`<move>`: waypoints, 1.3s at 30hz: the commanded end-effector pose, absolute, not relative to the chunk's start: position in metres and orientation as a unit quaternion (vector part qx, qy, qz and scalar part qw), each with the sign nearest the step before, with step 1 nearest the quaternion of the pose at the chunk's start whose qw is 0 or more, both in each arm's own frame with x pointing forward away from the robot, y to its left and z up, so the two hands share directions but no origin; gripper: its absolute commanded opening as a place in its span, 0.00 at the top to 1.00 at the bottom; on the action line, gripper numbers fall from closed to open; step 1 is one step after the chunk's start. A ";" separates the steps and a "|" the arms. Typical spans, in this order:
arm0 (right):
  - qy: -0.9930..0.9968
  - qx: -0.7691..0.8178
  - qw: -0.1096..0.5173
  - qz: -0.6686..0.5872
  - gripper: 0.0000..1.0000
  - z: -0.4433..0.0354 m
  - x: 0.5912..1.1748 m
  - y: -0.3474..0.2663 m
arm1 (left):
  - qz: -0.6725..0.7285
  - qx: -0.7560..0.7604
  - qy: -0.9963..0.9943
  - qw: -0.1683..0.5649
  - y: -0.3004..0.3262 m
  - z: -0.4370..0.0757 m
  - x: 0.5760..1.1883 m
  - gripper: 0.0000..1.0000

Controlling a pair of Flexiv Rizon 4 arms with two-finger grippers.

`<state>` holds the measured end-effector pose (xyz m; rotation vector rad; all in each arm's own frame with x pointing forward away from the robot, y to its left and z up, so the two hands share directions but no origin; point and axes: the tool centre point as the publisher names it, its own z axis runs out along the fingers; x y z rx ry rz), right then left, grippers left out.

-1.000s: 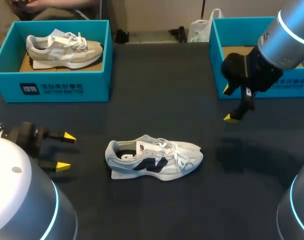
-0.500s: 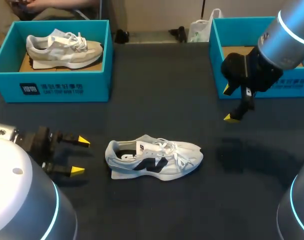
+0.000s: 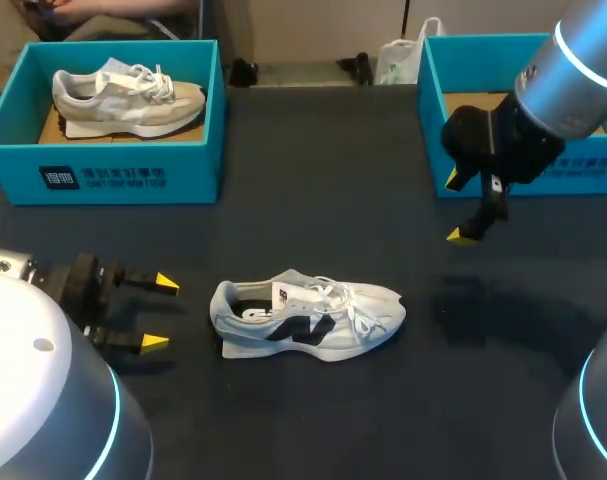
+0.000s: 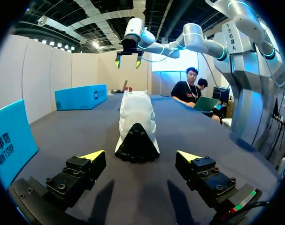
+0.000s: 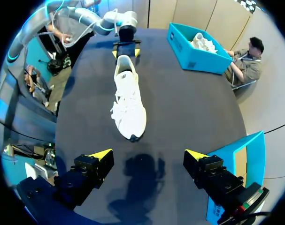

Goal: Take the shoe out of the shoebox, open the shoe tongue, remove and reinsert the insole, then place the shoe into the shoebox

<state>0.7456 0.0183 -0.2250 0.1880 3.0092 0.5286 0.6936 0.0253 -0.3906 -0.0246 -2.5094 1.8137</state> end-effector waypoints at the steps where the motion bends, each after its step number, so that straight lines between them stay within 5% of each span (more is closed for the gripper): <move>1: 0.982 0.062 0.041 0.172 0.00 -0.226 0.746 0.019 | 0.585 -0.008 -0.811 0.022 0.025 -0.391 0.694 0.00; 39: 0.982 0.062 0.041 0.172 0.00 -0.226 0.746 0.019 | 0.560 0.006 -0.828 0.032 -0.043 -0.405 0.691 0.00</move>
